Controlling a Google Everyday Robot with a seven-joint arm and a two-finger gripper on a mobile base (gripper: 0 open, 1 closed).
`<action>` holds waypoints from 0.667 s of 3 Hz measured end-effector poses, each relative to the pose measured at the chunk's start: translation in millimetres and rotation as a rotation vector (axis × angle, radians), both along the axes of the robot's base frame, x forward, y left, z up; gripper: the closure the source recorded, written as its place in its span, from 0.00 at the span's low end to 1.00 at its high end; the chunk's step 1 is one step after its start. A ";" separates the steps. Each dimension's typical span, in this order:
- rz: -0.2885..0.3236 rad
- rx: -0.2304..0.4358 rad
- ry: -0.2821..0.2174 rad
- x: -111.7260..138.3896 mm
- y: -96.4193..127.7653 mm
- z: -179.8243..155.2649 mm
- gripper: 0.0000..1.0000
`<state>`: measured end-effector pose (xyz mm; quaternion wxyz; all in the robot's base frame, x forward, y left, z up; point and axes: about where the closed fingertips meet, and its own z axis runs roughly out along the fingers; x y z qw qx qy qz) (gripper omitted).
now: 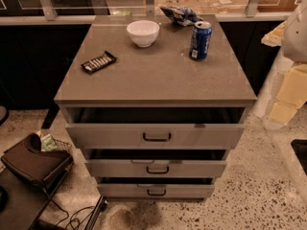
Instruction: Open bottom drawer
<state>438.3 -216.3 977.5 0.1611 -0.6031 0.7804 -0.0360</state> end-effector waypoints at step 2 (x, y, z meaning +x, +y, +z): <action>-0.004 -0.022 -0.026 -1.2 4.0 -8.9 0.00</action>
Offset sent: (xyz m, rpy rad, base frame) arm -0.0033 0.0104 -0.0308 -0.0652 -0.0575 -0.0109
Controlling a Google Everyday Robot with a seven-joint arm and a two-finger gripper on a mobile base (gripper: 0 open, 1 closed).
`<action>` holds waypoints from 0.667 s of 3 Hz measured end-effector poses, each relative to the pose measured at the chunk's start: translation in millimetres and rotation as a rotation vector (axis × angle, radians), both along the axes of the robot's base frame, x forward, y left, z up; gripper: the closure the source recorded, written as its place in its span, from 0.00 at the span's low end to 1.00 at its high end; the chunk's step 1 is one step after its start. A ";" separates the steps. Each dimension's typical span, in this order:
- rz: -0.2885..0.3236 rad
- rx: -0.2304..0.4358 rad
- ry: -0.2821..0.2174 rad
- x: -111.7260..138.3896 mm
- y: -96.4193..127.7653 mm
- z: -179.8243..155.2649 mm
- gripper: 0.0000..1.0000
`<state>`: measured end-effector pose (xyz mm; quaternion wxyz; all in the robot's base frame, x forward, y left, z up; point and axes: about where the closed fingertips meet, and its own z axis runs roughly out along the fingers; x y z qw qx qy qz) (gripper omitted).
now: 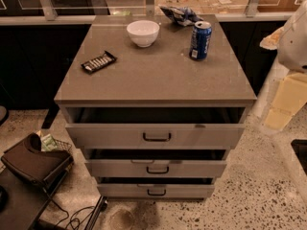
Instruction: Open bottom drawer
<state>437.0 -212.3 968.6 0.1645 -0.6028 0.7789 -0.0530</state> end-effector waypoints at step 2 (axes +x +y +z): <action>-0.064 -0.042 -0.074 -21.2 7.1 -76.3 0.00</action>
Offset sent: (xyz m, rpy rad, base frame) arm -0.0468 0.0058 -0.1823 -0.0374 -0.0705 -0.1134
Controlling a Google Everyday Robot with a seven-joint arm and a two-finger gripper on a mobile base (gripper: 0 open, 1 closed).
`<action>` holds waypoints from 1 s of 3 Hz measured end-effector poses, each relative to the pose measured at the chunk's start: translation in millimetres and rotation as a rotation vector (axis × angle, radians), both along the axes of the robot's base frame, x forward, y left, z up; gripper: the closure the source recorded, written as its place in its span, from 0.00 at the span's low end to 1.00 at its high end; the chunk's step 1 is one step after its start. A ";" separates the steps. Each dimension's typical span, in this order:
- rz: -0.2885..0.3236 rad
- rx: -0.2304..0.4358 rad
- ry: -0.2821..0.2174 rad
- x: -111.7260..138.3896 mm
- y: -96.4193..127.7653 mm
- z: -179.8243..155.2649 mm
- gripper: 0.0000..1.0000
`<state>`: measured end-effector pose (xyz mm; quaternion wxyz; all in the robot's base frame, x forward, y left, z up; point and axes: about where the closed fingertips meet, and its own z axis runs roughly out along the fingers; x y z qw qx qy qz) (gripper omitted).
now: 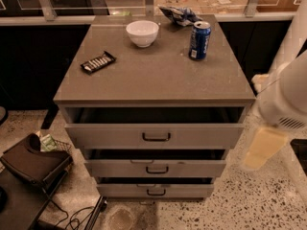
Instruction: Open bottom drawer
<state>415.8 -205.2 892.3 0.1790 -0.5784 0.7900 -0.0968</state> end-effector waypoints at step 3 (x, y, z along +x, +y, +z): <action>0.046 0.066 -0.027 -62.3 30.3 -142.9 0.00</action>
Offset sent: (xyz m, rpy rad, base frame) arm -0.0747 0.0401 -0.1767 0.0427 -0.0303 0.0739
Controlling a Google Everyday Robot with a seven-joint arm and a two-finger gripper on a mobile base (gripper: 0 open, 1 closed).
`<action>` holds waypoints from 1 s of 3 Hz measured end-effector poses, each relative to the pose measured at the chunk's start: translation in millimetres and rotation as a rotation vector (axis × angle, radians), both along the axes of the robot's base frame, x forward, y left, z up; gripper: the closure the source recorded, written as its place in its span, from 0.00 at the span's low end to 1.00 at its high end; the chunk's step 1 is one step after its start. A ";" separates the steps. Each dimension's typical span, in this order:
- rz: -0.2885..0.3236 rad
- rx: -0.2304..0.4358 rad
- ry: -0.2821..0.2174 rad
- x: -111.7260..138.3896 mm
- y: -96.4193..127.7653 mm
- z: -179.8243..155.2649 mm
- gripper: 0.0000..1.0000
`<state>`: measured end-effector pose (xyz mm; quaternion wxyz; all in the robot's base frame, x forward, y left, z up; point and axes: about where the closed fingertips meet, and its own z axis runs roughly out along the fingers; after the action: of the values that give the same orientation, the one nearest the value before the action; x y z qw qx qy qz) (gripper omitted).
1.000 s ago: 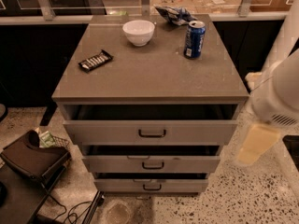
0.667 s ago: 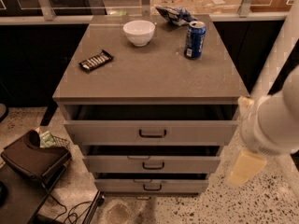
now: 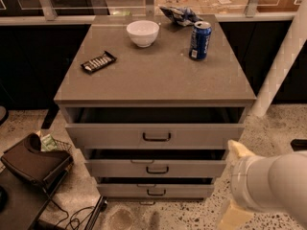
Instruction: Open bottom drawer
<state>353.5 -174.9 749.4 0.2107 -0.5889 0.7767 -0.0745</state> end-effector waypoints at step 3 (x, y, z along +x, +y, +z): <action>0.009 0.115 -0.025 -14.4 10.6 -43.4 0.00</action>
Offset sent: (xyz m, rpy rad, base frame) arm -0.0139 0.0069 -0.0213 0.0390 -0.0140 0.0059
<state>339.1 -164.4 706.0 0.2541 -0.5781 0.7745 -0.0364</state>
